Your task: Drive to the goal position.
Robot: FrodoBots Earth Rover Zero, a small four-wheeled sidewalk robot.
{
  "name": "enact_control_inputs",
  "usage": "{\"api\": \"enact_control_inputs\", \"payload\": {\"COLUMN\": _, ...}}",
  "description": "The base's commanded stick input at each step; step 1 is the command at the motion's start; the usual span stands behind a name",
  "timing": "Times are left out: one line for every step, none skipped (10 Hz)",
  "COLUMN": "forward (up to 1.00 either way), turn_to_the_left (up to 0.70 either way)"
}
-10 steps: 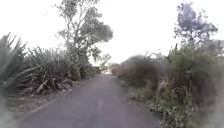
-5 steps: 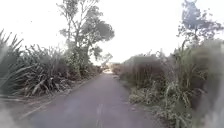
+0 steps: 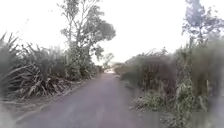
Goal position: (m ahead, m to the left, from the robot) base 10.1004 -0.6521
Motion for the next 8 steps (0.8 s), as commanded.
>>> {"api": "enact_control_inputs", "payload": {"forward": 0.50, "turn_to_the_left": 0.01}}
{"api": "enact_control_inputs", "payload": {"forward": 0.50, "turn_to_the_left": 0.01}}
{"api": "enact_control_inputs", "payload": {"forward": 0.50, "turn_to_the_left": 0.01}}
{"api": "enact_control_inputs", "payload": {"forward": 0.50, "turn_to_the_left": 0.01}}
{"api": "enact_control_inputs", "payload": {"forward": 0.50, "turn_to_the_left": 0.01}}
{"api": "enact_control_inputs", "payload": {"forward": 0.50, "turn_to_the_left": 0.01}}
{"api": "enact_control_inputs", "payload": {"forward": 0.50, "turn_to_the_left": 0.01}}
{"api": "enact_control_inputs", "payload": {"forward": 0.50, "turn_to_the_left": 0.01}}
